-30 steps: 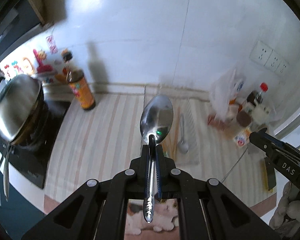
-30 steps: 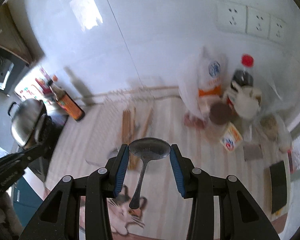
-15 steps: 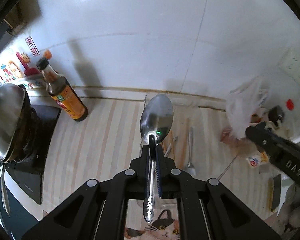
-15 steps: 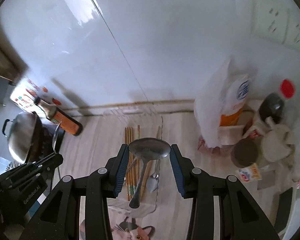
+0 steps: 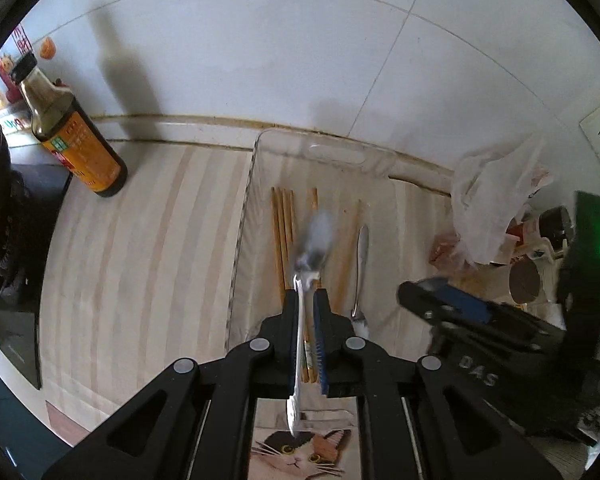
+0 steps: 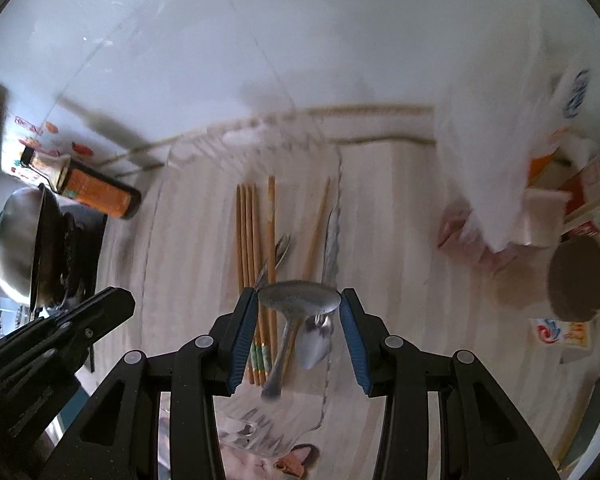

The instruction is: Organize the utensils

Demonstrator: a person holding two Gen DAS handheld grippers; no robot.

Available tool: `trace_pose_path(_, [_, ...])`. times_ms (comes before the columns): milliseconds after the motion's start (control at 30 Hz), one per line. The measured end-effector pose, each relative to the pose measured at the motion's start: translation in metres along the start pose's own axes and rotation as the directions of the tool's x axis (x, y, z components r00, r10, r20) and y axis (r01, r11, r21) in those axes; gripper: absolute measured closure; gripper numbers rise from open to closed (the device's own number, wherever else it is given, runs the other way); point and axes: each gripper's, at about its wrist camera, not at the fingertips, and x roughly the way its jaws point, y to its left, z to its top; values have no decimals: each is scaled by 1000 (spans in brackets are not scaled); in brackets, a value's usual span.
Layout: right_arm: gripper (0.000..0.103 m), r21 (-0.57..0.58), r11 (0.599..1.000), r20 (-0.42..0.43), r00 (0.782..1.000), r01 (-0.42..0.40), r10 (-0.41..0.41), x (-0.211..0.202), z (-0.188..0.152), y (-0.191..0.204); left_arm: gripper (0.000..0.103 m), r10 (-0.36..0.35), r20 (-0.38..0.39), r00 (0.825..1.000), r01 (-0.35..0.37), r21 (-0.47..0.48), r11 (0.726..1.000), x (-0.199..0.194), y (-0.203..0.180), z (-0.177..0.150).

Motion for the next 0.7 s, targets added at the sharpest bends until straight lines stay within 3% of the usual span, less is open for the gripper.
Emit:
trace_pose_path(133, [58, 18, 999, -27, 999, -29, 29, 7, -2, -5, 94, 15, 1, 1000, -15, -2, 1000, -3, 3, -1])
trace_pose_path(200, [55, 22, 999, -18, 1000, -23, 24, 4, -3, -6, 85, 52, 21, 998, -52, -2, 999, -8, 7, -3])
trace_pose_path(267, [55, 23, 1000, -2, 1000, -15, 15, -2, -5, -8, 45, 99, 52, 994, -100, 0, 995, -14, 11, -6])
trace_pose_path(333, [50, 15, 1000, 23, 1000, 10, -11, -10, -9, -8, 33, 139, 95, 986, -140, 8, 990, -20, 16, -12])
trace_pose_path(433, [44, -4, 996, 72, 993, 91, -91, -23, -19, -10, 30, 197, 140, 970, -202, 23, 979, -25, 21, -23])
trace_pose_path(567, [33, -27, 978, 126, 971, 206, -201, -33, -39, -8, 0, 226, 182, 957, -237, 37, 971, -23, 28, -36])
trace_pose_path(700, [26, -29, 964, 155, 954, 263, -256, -38, -57, -5, 0, 245, 172, 954, -257, 53, 965, -12, 31, -48])
